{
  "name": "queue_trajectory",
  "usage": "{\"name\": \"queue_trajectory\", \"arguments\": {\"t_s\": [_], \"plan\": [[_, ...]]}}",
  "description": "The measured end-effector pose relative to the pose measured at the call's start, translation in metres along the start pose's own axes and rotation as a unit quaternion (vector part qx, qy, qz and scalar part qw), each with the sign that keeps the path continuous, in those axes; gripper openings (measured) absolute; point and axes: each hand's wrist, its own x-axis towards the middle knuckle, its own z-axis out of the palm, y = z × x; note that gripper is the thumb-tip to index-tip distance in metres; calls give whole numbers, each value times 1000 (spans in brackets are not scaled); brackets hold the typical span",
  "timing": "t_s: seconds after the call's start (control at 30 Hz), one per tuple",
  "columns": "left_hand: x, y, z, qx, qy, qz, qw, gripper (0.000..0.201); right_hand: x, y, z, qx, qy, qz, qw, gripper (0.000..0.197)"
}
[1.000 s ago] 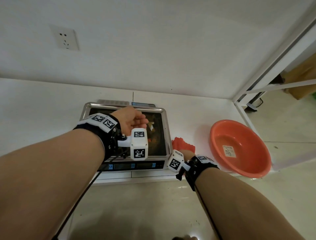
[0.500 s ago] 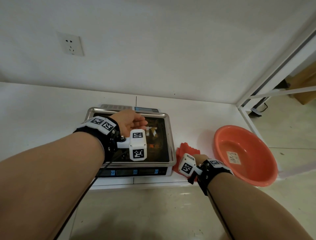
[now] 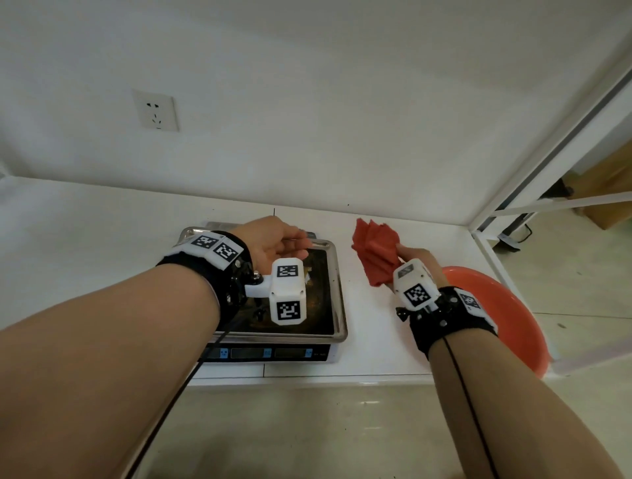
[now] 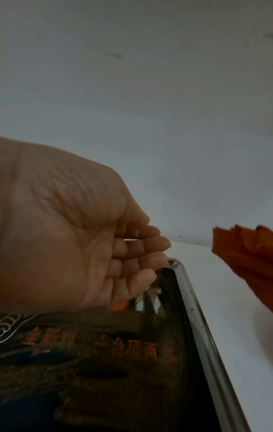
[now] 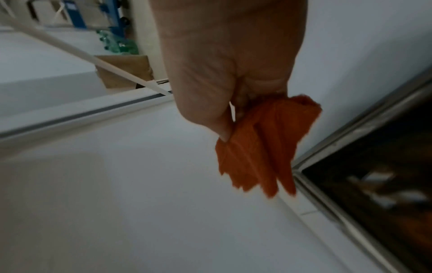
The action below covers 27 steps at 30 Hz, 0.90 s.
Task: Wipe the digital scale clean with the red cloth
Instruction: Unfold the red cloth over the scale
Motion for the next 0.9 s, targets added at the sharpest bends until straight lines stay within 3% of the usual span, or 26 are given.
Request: {"name": "queue_trajectory", "arguments": {"t_s": [0.3,0.47,0.57,0.63,0.77,0.9], "plan": [[-8,7,21,-20,-80,40,996,12,-11,1,58,-114,-131,43,984,38],[-2,6,9,-64,-128,37,989,24,-2,10,62,-189,-134,49,972,43],[-7,9,2,-74,-164,39,983,37,-3,10,68,-240,-99,52,964,37],[-8,10,-2,-63,-158,36,985,34,-3,11,72,-262,-87,46,960,36],[-5,11,-12,-64,-85,33,994,35,-1,14,80,-256,-66,35,964,24],[-9,13,-18,-79,-42,79,993,35,7,19,83,-195,18,8,981,24]]}}
